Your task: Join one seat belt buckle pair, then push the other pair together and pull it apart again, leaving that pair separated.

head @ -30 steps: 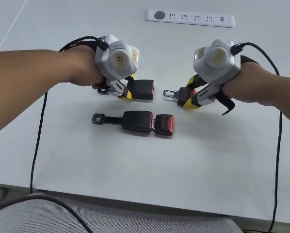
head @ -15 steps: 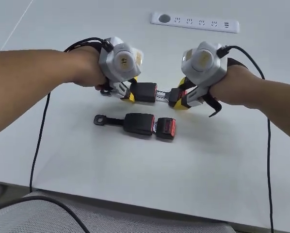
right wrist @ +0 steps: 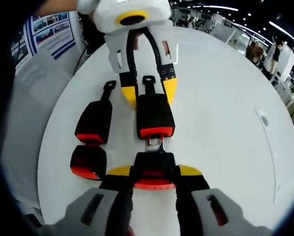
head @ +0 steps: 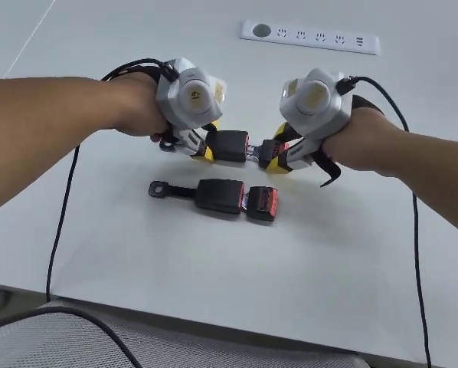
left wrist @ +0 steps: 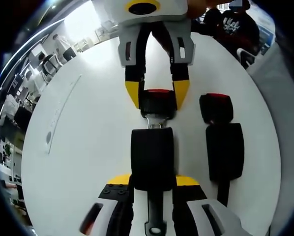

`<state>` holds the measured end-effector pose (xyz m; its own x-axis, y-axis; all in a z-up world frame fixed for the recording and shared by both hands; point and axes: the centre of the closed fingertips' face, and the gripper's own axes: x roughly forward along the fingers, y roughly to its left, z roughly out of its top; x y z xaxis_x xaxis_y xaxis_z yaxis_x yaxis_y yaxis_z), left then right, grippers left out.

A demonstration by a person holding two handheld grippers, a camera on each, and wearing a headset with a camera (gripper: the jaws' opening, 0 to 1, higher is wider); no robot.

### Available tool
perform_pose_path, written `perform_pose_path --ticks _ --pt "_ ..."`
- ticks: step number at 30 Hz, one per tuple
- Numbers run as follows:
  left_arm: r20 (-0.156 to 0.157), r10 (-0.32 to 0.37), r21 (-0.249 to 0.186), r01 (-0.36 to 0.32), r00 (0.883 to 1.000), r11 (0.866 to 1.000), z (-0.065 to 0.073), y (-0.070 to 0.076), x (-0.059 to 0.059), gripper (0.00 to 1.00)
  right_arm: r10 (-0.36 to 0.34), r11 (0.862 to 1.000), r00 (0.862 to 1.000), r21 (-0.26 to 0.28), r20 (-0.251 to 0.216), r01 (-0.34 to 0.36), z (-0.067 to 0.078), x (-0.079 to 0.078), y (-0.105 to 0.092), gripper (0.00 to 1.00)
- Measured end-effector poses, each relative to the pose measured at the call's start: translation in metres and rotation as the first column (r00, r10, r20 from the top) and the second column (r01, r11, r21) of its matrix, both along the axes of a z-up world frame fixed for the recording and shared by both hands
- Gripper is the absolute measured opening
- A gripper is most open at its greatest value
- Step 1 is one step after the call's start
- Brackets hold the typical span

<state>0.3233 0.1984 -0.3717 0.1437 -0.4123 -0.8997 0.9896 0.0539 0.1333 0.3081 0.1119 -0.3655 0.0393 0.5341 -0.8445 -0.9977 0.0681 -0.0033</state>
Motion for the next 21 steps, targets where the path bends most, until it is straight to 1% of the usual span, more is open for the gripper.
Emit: perform_pose_path --ticks 1,2,5,7,11,16,19,21 --pt "-0.001 -0.004 -0.001 0.004 1.0 1.0 0.0 0.0 0.0 0.3 0.002 1.0 1.0 0.007 -0.006 -0.002 -0.001 0.006 0.0 0.32" --pt "-0.002 -0.006 -0.002 0.006 1.0 1.0 0.0 0.0 0.0 0.3 0.004 1.0 1.0 0.01 -0.007 -0.004 -0.001 0.006 0.0 0.32" --pt "-0.004 -0.024 -0.006 0.024 1.0 1.0 0.001 -0.001 -0.002 0.3 0.016 1.0 1.0 0.015 -0.007 -0.016 0.0 0.003 0.001 0.32" --pt "-0.003 -0.032 -0.003 0.032 0.999 0.999 0.001 -0.001 -0.002 0.3 0.045 0.999 0.999 0.008 0.013 -0.045 0.001 0.002 0.003 0.31" --pt "-0.001 -0.042 0.003 0.042 0.999 0.999 0.003 -0.002 -0.004 0.3 0.048 0.999 0.999 0.007 0.013 -0.048 0.001 0.002 0.004 0.31" --pt "-0.002 -0.047 0.004 0.047 0.999 0.999 0.004 -0.002 -0.004 0.29 0.049 0.999 0.999 0.014 0.016 -0.049 0.002 0.002 0.007 0.31" --pt "-0.007 -0.051 0.001 0.051 0.999 0.999 0.004 -0.003 -0.005 0.29 0.059 0.998 0.998 0.012 0.02 -0.059 0.001 0.004 0.012 0.31" --pt "-0.006 -0.056 0.002 0.056 0.998 0.998 0.004 -0.004 -0.005 0.29 0.062 0.998 0.998 0.021 0.02 -0.063 0.002 0.004 0.017 0.31"
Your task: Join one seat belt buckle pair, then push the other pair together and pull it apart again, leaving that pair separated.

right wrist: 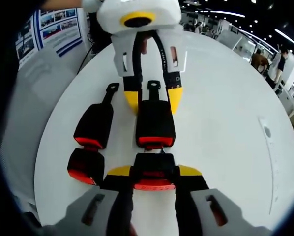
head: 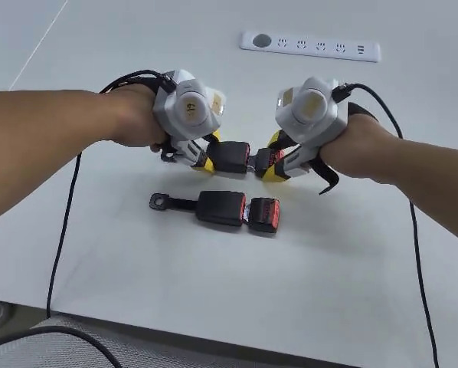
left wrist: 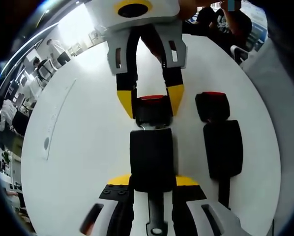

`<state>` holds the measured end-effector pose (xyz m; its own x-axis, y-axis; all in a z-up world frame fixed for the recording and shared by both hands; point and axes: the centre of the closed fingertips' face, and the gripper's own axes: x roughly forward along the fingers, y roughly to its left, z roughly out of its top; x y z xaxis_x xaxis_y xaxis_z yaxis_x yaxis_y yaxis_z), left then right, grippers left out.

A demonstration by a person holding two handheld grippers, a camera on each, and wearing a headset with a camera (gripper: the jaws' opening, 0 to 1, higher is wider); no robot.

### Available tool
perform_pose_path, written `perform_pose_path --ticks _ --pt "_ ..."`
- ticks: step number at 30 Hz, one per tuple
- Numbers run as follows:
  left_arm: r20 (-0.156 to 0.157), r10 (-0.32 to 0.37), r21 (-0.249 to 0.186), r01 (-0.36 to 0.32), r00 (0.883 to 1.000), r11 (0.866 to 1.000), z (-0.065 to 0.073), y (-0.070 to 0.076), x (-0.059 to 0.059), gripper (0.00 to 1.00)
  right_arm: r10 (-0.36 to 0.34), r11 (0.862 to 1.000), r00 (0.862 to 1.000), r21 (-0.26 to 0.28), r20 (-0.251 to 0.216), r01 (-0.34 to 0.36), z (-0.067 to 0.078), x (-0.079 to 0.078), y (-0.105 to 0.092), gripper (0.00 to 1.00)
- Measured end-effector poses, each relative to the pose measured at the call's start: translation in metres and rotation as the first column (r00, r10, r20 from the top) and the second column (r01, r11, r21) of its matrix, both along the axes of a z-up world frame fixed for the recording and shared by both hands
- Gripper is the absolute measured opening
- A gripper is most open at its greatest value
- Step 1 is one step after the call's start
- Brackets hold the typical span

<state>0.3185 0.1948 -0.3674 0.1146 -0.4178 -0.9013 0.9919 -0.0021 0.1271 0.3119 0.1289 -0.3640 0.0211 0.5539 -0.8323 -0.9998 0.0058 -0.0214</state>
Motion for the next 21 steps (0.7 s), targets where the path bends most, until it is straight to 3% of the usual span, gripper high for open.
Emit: perform_pose_path --ticks 21 --pt "-0.017 0.006 0.003 -0.006 1.0 1.0 -0.0026 -0.0004 0.0039 0.3 -0.02 1.0 1.0 -0.004 -0.007 0.02 -0.0008 0.0007 0.0016 0.31"
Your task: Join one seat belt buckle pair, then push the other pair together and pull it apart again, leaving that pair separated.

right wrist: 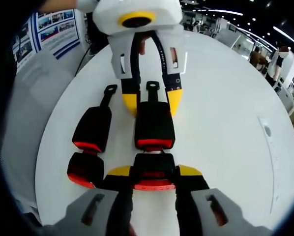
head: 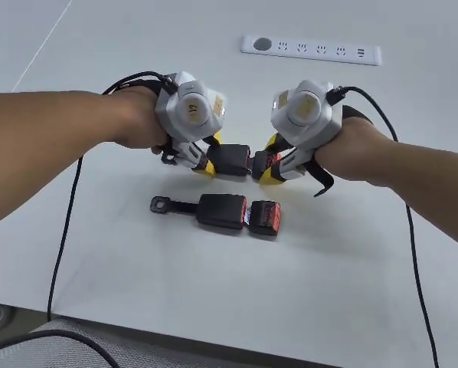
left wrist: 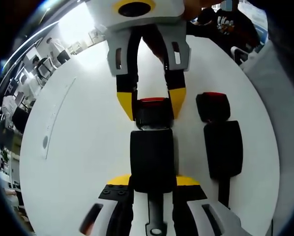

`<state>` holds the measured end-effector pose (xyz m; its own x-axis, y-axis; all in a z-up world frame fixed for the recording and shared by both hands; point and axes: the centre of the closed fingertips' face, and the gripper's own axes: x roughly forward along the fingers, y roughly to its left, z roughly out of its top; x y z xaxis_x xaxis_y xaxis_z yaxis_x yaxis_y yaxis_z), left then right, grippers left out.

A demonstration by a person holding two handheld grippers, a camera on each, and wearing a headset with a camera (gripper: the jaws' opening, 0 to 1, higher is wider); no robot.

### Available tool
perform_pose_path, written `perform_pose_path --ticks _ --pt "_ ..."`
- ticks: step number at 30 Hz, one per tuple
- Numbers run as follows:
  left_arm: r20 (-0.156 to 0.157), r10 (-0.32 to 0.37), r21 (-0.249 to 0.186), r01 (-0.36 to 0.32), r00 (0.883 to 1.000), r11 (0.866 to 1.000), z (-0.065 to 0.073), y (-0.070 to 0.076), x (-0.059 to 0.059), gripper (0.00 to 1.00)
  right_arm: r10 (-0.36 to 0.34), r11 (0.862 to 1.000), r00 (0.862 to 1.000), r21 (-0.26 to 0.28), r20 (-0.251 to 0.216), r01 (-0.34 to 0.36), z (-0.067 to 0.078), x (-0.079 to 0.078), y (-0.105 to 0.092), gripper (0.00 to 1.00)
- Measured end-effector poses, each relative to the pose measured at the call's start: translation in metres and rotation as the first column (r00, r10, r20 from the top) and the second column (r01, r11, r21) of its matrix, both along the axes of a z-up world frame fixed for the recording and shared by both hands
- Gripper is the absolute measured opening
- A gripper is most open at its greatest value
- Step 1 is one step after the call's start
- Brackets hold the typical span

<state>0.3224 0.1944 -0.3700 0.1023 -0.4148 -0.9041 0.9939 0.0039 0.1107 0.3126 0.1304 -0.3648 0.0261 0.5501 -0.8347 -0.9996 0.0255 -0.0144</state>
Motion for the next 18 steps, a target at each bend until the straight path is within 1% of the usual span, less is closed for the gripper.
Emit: perform_pose_path --ticks 10,14,18 --pt "0.0 -0.006 0.006 0.006 1.0 1.0 0.002 0.0 -0.002 0.3 0.001 1.0 1.0 -0.012 0.003 -0.001 0.0 -0.001 -0.003 0.32" --pt "0.002 -0.005 0.005 0.005 1.0 1.0 0.001 0.002 -0.001 0.3 0.0 1.0 1.0 -0.023 0.004 0.0 0.0 -0.001 -0.011 0.32" --pt "0.002 -0.004 0.006 0.004 1.0 1.0 0.0 0.002 0.0 0.3 -0.003 1.0 1.0 -0.016 -0.002 0.003 -0.001 0.001 -0.015 0.32"
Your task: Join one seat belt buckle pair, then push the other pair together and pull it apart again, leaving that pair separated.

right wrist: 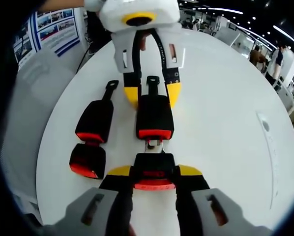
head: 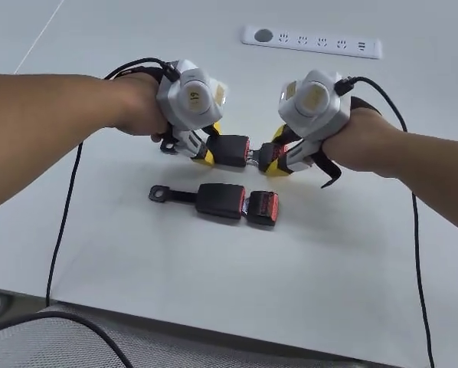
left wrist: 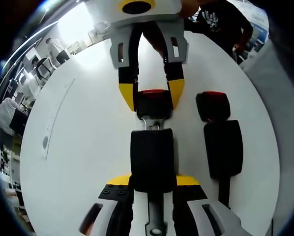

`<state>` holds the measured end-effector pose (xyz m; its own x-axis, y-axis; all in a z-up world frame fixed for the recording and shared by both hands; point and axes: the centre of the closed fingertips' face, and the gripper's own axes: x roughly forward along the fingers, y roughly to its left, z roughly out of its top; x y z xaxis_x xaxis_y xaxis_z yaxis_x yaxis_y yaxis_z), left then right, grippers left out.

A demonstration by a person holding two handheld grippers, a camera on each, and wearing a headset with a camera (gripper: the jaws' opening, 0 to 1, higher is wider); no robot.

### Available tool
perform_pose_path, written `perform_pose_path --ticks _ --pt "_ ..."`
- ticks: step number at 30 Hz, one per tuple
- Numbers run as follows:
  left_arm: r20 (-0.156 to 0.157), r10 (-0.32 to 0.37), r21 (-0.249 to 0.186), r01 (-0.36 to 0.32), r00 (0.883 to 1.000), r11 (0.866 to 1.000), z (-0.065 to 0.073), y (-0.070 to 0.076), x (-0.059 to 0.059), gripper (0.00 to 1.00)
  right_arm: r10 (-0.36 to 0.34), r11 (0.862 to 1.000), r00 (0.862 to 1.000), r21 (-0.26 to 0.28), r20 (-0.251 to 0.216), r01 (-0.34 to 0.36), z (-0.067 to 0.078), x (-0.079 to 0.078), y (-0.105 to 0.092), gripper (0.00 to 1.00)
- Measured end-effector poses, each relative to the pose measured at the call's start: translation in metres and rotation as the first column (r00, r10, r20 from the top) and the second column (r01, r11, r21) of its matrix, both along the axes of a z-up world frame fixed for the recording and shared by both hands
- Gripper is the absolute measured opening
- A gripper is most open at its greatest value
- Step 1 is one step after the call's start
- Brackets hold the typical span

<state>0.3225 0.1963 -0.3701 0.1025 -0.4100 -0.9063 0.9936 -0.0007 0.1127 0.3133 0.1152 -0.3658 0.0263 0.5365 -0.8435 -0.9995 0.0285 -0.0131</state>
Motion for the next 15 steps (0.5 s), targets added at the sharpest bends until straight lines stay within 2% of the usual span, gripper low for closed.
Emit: perform_pose_path --ticks 5,7,12,15 --pt "0.007 -0.005 0.004 0.005 1.0 1.0 0.001 -0.001 -0.001 0.3 0.006 1.0 1.0 0.003 0.012 -0.006 -0.001 0.0 0.0 0.33" --pt "0.011 -0.007 0.006 0.007 1.0 1.0 0.001 -0.001 -0.001 0.31 0.0 1.0 1.0 0.009 0.003 0.0 -0.002 0.001 -0.003 0.33" --pt "0.011 -0.009 0.009 0.009 1.0 1.0 0.001 -0.001 -0.002 0.31 -0.028 1.0 1.0 0.012 -0.004 0.028 -0.004 0.0 -0.018 0.33" --pt "0.009 -0.008 0.007 0.008 1.0 1.0 0.001 -0.001 -0.003 0.31 -0.031 1.0 0.999 0.005 0.009 0.031 -0.004 0.0 -0.033 0.34"
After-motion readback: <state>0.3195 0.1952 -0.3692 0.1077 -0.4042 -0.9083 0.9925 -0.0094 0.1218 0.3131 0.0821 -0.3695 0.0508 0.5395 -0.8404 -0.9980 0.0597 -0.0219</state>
